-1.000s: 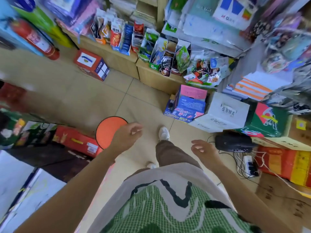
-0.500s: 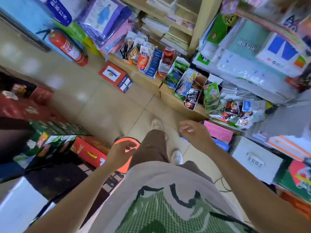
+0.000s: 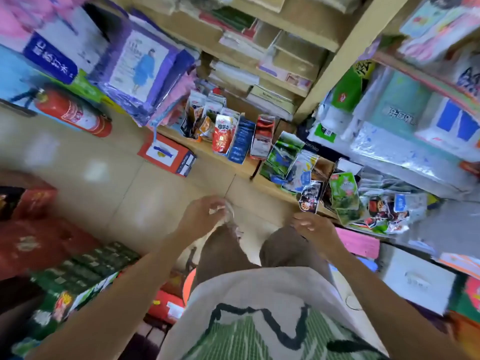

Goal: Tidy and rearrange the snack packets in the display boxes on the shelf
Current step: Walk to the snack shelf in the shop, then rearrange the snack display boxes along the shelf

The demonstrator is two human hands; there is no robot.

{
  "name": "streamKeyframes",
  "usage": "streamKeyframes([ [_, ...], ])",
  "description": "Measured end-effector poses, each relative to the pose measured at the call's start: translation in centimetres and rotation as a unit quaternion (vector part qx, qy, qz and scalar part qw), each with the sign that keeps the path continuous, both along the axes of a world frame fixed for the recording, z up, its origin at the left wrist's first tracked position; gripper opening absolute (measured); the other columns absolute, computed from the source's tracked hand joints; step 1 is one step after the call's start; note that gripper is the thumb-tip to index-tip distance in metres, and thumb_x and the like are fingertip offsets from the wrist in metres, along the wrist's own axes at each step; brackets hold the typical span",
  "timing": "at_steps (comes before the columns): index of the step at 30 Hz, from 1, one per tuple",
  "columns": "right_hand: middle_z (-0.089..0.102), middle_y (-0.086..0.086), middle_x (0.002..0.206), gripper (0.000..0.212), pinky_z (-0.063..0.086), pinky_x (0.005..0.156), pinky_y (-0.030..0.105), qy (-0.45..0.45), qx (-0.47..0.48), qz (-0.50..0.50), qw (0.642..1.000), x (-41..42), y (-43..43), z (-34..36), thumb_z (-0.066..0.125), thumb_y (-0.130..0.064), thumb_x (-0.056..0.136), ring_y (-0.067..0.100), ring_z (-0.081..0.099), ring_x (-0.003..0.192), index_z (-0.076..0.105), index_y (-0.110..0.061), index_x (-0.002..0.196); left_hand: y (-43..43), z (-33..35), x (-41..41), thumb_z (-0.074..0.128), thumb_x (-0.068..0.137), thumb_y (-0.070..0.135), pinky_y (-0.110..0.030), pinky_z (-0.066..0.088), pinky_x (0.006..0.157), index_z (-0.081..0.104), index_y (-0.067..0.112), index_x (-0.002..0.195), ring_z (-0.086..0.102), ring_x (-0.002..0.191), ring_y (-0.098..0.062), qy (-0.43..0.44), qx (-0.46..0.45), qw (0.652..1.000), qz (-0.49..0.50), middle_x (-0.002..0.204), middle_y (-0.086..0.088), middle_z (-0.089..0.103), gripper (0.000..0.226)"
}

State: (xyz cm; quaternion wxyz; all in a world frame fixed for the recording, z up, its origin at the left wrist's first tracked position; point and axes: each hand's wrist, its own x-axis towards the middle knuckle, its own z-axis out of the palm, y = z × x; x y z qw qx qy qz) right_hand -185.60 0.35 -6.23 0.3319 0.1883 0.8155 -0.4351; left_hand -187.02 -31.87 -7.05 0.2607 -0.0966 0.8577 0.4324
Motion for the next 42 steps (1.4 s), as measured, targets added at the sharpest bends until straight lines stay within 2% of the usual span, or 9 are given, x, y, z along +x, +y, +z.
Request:
streamKeyframes([
  [3,0.073,0.004,0.087,0.017,0.051,0.079,0.035,-0.019,0.005,-0.086,0.996,-1.7,0.4,-1.7,0.071,-0.006,0.088,0.016,0.065,0.076,0.074,-0.011,0.104,-0.2,-0.9,-6.7,0.072,0.089,0.02,-0.01,0.043,0.087,0.074,0.017,0.109,0.062,0.096,-0.005,0.004,-0.013,1.0,-0.016,0.109,0.006,0.071,0.02],
  [7,0.072,0.011,0.1,0.018,0.05,0.071,0.015,-0.014,0.0,-0.135,0.991,-4.9,1.1,-4.4,0.067,-0.003,0.09,0.021,0.065,0.087,0.072,-0.01,0.106,0.8,-2.6,-13.5,0.059,0.083,0.046,-0.03,0.052,0.092,0.073,0.018,0.109,0.068,0.102,-0.01,0.019,-0.019,0.996,-0.085,0.108,0.007,0.073,0.04],
  [10,0.071,0.007,0.103,0.022,0.054,0.076,0.031,0.004,-0.025,-0.125,0.992,-7.9,0.8,-7.0,0.066,-0.007,0.092,0.024,0.067,0.095,0.07,-0.016,0.111,1.9,-5.8,-15.8,0.065,0.093,0.029,-0.029,0.054,0.095,0.071,0.019,0.114,0.068,0.104,-0.008,0.027,-0.036,0.992,-0.116,0.111,0.007,0.073,0.024],
  [16,0.07,-0.006,0.101,0.028,0.056,0.089,0.032,0.071,-0.039,-0.089,0.993,-13.1,-1.3,-14.3,0.071,-0.017,0.089,0.008,0.066,0.094,0.068,-0.021,0.116,2.4,-15.7,-16.4,0.065,0.095,0.023,-0.032,0.055,0.095,0.068,0.017,0.115,0.067,0.103,-0.006,0.048,-0.071,0.984,-0.159,0.113,0.005,0.072,0.021],
  [20,0.063,-0.002,0.121,0.047,0.047,0.096,0.029,0.146,0.024,-0.003,0.989,-13.9,-3.5,-20.0,0.079,-0.023,0.081,0.018,0.058,0.111,0.064,-0.023,0.126,1.9,-23.6,-16.8,0.072,0.09,0.021,-0.032,0.053,0.09,0.066,0.011,0.118,0.067,0.103,-0.018,0.157,-0.116,0.96,-0.202,0.113,-0.003,0.072,0.03],
  [24,0.058,0.004,0.129,0.064,0.048,0.098,0.043,0.266,0.113,0.071,0.955,-12.3,-3.8,-26.3,0.066,-0.047,0.074,0.031,0.055,0.112,0.061,-0.021,0.132,1.6,-31.0,-16.8,0.074,0.085,0.023,-0.037,0.051,0.087,0.064,0.015,0.118,0.064,0.102,-0.022,0.267,-0.13,0.928,-0.223,0.112,-0.001,0.07,0.036],
  [28,0.057,0.005,0.133,0.069,0.048,0.098,0.05,0.312,0.191,0.088,0.927,-10.9,-3.6,-30.8,0.082,-0.025,0.071,0.032,0.055,0.113,0.059,-0.021,0.135,1.4,-36.3,-16.5,0.07,0.088,0.025,-0.042,0.049,0.085,0.066,0.013,0.118,0.062,0.101,-0.028,0.389,-0.159,0.879,-0.227,0.111,-0.005,0.069,0.032],
  [36,0.073,0.006,0.111,0.045,0.053,0.09,0.042,0.448,0.215,0.033,0.867,-11.1,-3.6,-33.4,0.083,-0.02,0.075,0.026,0.067,0.101,0.071,-0.016,0.118,0.5,-40.8,-17.2,0.071,0.092,0.019,-0.042,0.043,0.074,0.077,0.018,0.096,0.059,0.085,-0.028,0.561,-0.161,0.789,-0.19,0.094,0.002,0.072,0.007],
  [42,0.075,0.004,0.109,0.037,0.054,0.086,0.045,0.434,0.219,0.032,0.873,-11.3,-3.8,-32.6,0.082,-0.024,0.079,0.028,0.069,0.102,0.073,-0.018,0.114,1.0,-39.7,-15.9,0.07,0.088,0.018,-0.041,0.045,0.079,0.075,0.02,0.098,0.061,0.09,-0.027,0.514,-0.193,0.821,-0.16,0.094,0.0,0.07,0.011],
])
